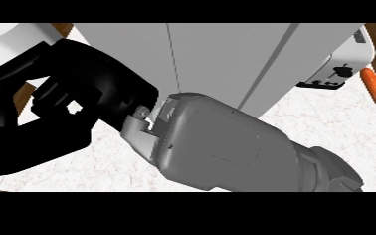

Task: Pick up the wine, place it into the cabinet and close the cabinet

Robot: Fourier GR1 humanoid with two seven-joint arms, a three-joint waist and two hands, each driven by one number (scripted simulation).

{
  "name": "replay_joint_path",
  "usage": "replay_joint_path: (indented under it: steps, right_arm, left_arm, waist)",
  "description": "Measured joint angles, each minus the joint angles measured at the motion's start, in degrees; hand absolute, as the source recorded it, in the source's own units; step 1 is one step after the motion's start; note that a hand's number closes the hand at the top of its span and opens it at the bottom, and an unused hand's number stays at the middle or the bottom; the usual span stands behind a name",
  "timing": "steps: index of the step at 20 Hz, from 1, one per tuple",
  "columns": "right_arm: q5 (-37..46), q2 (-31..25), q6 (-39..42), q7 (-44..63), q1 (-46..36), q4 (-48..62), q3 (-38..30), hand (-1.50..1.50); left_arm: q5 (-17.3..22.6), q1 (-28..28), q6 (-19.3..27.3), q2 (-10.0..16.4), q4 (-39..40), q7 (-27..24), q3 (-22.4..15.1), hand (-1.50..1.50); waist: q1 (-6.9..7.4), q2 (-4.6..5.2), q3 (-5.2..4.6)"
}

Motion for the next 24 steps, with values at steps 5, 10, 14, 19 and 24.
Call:
replay_joint_path:
  steps: [5, 10, 14, 19, 24]
  right_arm:
    - [-10.29, 0.04, 10.22, -0.43, -3.30, 10.52, -3.10, 1.50]
    - [-9.41, -0.22, 13.61, -8.32, -6.41, 22.32, -6.17, 1.50]
    - [-7.06, 0.09, 16.61, -14.17, -7.00, 27.86, -7.27, 1.50]
    - [-5.86, 0.06, 18.82, -19.40, -5.98, 29.79, -6.94, 1.50]
    - [-6.21, 0.00, 21.73, -22.05, -5.40, 30.68, -7.53, 1.50]
  left_arm:
    - [1.25, -0.49, -0.57, 0.55, 0.63, 0.99, 2.37, -1.50]
    - [2.87, -1.03, -1.09, 1.11, 1.27, 2.66, 4.91, -1.50]
    - [3.63, -0.28, -1.78, 1.26, 1.14, 3.26, 6.79, -1.50]
    - [4.16, 0.14, -2.88, 1.82, 0.86, 4.22, 7.74, -1.50]
    - [5.17, -0.35, -3.57, 1.72, -0.47, 5.09, 7.23, -1.50]
  waist:
    - [-0.62, 0.01, 0.01]
    - [-1.83, -0.22, -0.02]
    - [-1.75, -1.17, -0.39]
    - [-1.51, -2.24, -0.92]
    - [-1.56, -2.55, -1.46]
